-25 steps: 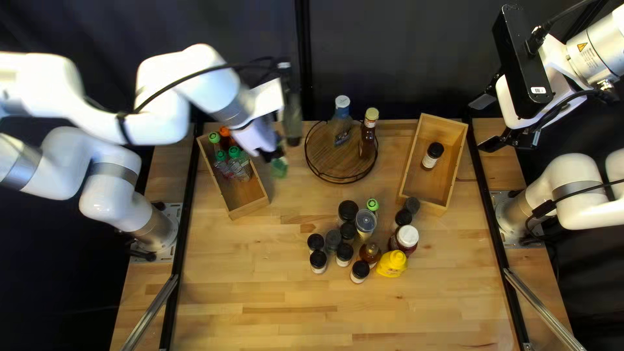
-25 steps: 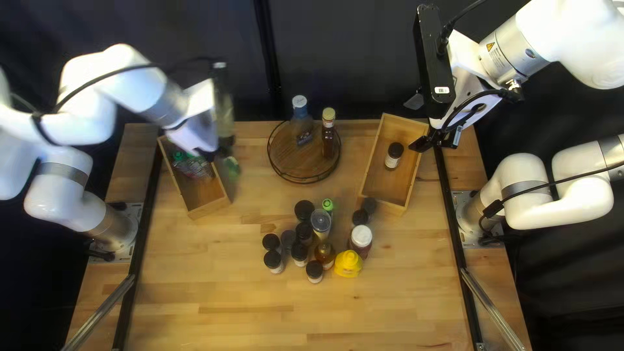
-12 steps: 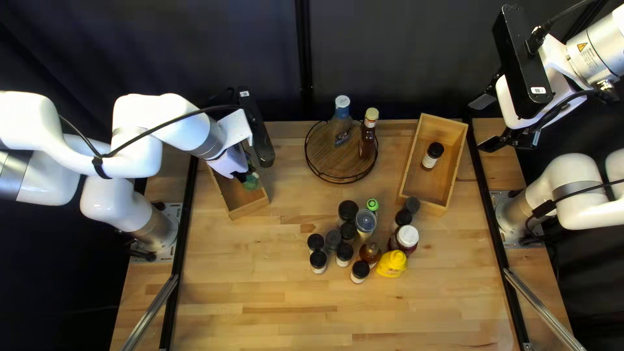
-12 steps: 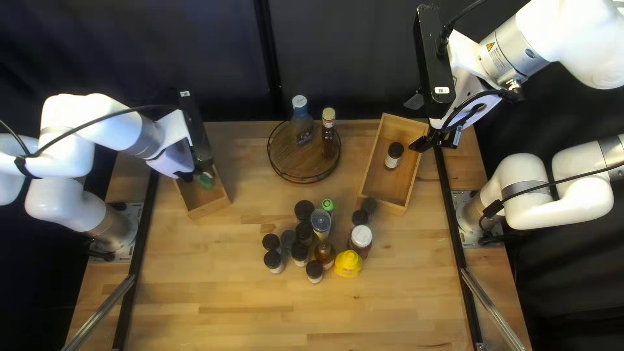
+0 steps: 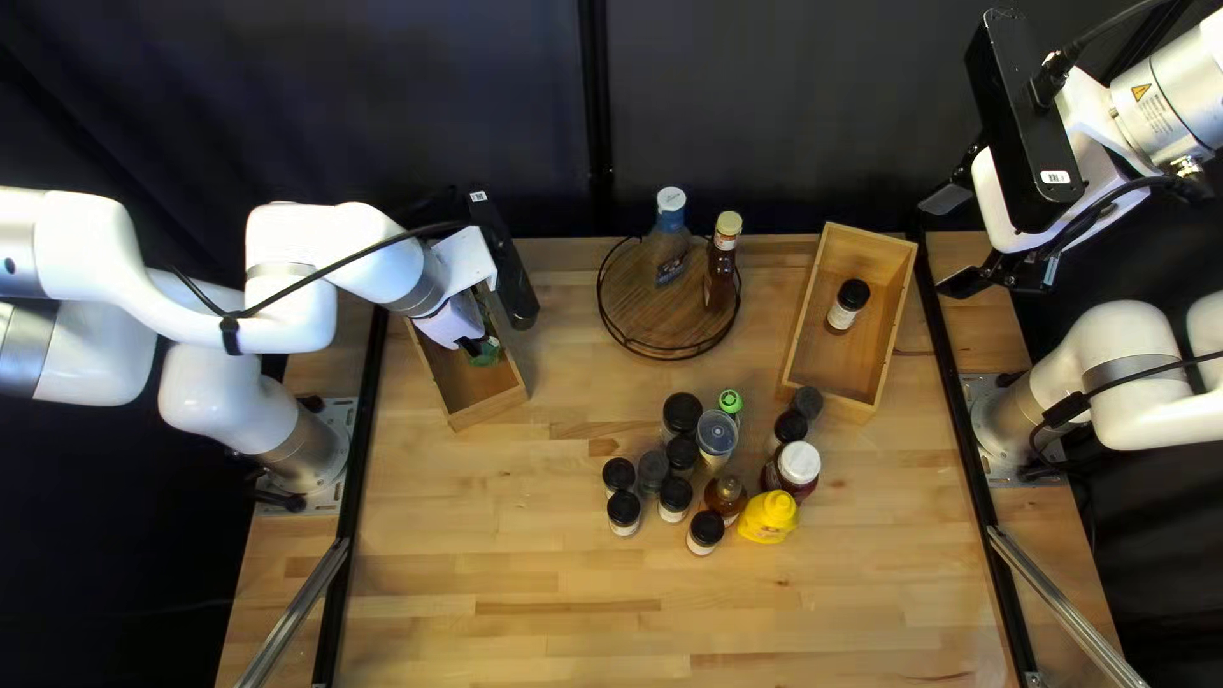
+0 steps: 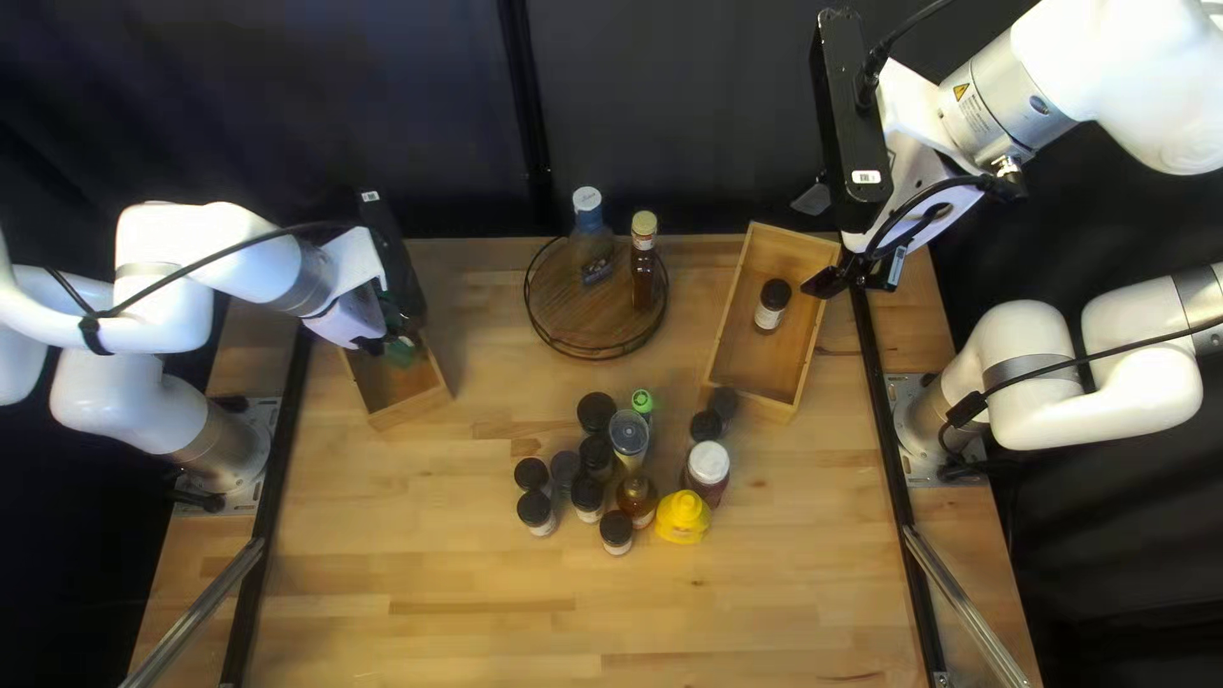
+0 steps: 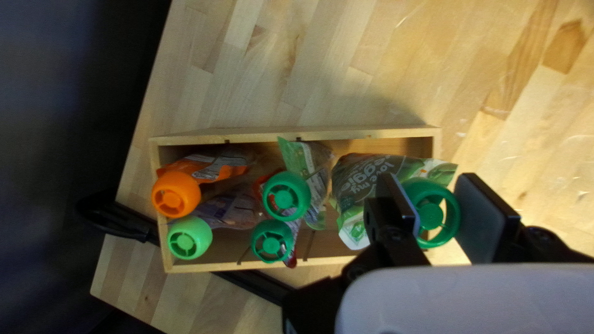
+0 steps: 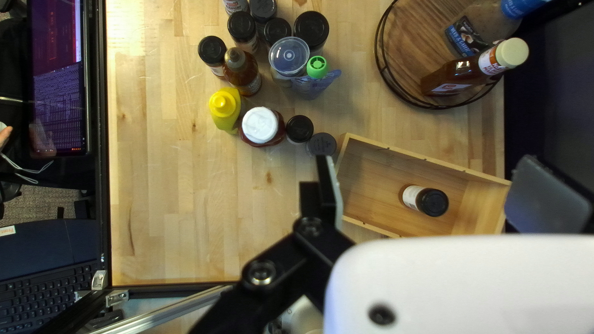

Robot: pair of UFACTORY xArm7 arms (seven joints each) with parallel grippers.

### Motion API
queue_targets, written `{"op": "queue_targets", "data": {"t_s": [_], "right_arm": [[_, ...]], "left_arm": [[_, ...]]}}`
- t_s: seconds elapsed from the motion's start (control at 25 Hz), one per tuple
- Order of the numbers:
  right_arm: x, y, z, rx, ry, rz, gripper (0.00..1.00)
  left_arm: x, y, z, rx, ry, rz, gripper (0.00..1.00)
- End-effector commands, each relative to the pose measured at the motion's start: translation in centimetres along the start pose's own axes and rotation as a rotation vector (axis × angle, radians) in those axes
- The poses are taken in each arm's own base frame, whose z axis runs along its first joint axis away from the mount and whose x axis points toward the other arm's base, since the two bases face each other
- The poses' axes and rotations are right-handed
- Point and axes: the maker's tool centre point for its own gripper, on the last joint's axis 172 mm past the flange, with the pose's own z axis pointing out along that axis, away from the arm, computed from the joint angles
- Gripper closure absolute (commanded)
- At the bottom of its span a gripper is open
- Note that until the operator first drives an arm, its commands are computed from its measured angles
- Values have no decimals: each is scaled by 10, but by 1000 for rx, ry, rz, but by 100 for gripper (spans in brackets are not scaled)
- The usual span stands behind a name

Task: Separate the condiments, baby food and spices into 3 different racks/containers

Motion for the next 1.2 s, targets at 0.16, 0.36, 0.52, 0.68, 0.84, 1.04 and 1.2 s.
{"op": "queue_targets", "data": {"t_s": [0.16,0.36,0.52,0.68,0.84,1.04,1.2], "right_arm": [[0,0,0,0,0,0,0],[0,0,0,0,0,0,0],[0,0,0,0,0,0,0],[0,0,0,0,0,0,0],[0,0,0,0,0,0,0],[0,0,0,0,0,0,0],[0,0,0,0,0,0,0]], "left_arm": [[26,24,-30,-46,4,47,0],[83,61,-61,-155,28,138,0],[136,93,-67,-272,46,254,0],[186,129,-57,-375,56,377,0],[223,156,-41,-443,66,432,0],[260,184,-16,-458,83,336,0],[272,200,-4,-446,95,239,0]]}}
